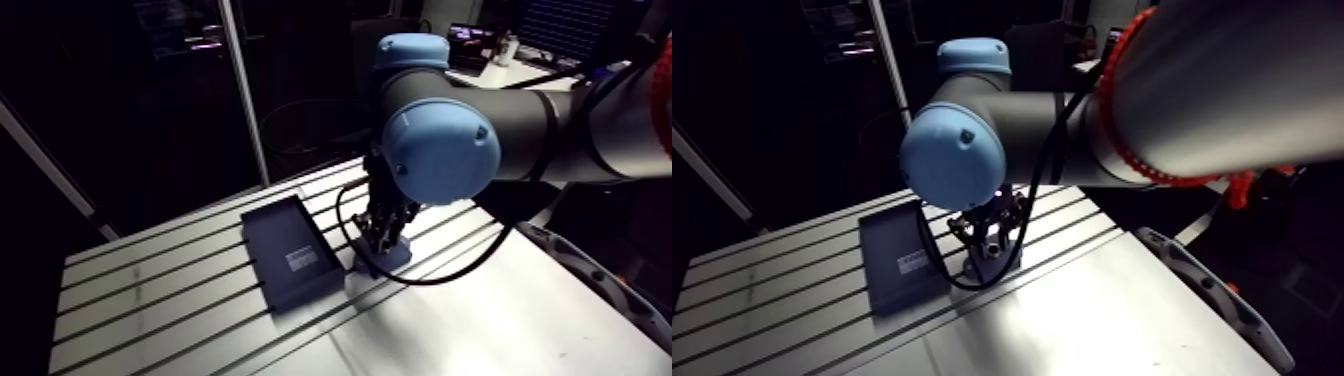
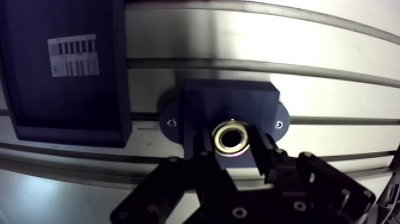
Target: Pick up the bearing and press it into the housing until flush.
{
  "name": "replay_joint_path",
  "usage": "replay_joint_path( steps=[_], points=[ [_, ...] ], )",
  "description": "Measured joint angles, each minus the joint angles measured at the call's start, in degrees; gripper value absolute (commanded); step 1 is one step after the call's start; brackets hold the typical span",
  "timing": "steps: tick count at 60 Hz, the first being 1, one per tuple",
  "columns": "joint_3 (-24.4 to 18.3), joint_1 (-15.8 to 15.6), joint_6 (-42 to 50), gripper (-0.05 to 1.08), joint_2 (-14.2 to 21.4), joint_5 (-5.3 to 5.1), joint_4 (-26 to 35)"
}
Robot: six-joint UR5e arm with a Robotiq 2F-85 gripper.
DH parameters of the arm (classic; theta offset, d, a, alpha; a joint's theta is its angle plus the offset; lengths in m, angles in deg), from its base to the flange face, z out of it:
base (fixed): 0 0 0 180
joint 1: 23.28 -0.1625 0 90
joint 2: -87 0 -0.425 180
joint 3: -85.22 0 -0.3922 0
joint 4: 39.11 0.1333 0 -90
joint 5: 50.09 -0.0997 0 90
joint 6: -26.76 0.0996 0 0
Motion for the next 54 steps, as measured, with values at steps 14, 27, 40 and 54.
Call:
replay_joint_path(
  steps=[14, 27, 40, 54],
  points=[
    [0.0, 0.0, -0.1, 0.01, 0.2, 0.03, 0.0],
    [-0.3, 0.0, -0.2, 0.01, 0.7, -0.1, 0.1],
    [-1.0, 0.0, -0.2, 0.01, 1.9, -0.29, 0.9],
    [-2.1, -0.1, 0.7, 0.11, 4.8, -0.55, 4.7]
  ],
)
